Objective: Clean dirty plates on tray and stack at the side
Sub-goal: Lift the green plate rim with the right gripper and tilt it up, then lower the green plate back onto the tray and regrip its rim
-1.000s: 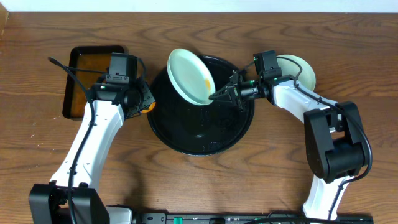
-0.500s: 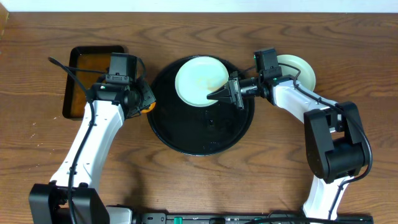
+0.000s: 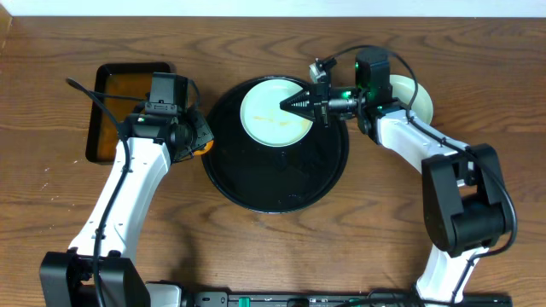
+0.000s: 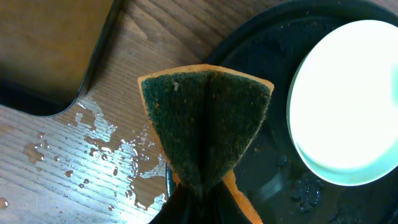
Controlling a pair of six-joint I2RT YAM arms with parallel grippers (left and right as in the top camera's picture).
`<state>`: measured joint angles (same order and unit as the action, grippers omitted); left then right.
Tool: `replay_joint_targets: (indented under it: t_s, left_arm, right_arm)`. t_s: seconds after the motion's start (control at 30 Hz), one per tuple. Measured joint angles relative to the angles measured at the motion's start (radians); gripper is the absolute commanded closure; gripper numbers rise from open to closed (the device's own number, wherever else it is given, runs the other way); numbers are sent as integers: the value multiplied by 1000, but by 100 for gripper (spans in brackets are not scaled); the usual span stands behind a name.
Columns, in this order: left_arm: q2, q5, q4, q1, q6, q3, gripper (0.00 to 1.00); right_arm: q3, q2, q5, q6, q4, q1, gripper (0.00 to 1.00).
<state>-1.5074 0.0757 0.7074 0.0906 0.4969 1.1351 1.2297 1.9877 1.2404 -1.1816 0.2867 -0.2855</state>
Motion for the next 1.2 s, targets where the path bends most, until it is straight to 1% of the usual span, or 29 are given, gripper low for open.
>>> replay_joint_targets:
  t_s: [0.1, 0.2, 0.23, 0.27, 0.3, 0.37, 0.43, 0.53, 0.57, 0.6, 0.63, 0.67, 0.7, 0.77, 0.9, 1.03, 1.2]
  left_arm:
    - [0, 0, 0, 0, 0, 0, 92]
    - [0, 0, 0, 0, 0, 0, 92]
    - [0, -1, 0, 0, 0, 0, 92]
    - [0, 0, 0, 0, 0, 0, 92]
    - [0, 0, 0, 0, 0, 0, 92]
    - [0, -1, 0, 0, 0, 0, 92]
    - [0, -2, 1, 0, 0, 0, 92]
    - [0, -3, -1, 0, 0, 0, 92]
    - [0, -3, -2, 0, 0, 0, 92]
    - [0, -3, -3, 0, 0, 0, 92]
    - [0, -3, -4, 0, 0, 0, 92]
    - [0, -3, -4, 0, 0, 0, 92]
    - [0, -3, -5, 0, 0, 0, 93]
    - [0, -3, -4, 0, 0, 0, 92]
    - [0, -3, -5, 0, 0, 0, 92]
    - [0, -3, -5, 0, 0, 0, 92]
    - [0, -3, -5, 0, 0, 0, 92]
  right_arm:
    - [1, -18, -10, 61, -24, 0, 94]
    - [5, -24, -49, 121, -94, 0, 92]
    - [7, -25, -79, 153, -154, 0, 91]
    - [14, -26, -127, 191, -248, -1, 90]
    - [16, -26, -164, 214, -291, -1, 89]
    - [41, -26, -320, 316, -544, -7, 89]
    - [70, -25, -483, 397, -721, -16, 90]
    - [149, -24, -682, 531, -916, -50, 87]
    - [183, -24, -739, 568, -957, -66, 84]
    - [220, -24, -799, 599, -993, -87, 68]
    - [261, -24, -860, 623, -1022, -109, 41]
    - [291, -24, -909, 645, -1033, -130, 27]
    - [318, -25, -954, 664, -1038, -149, 20]
    - [352, -27, -1048, 685, -1037, -187, 18]
    - [361, -27, -1195, 660, -1057, -224, 19]
    - [360, -17, -1262, 592, -1065, -223, 22]
    - [360, 33, -1280, 505, -1074, -223, 27]
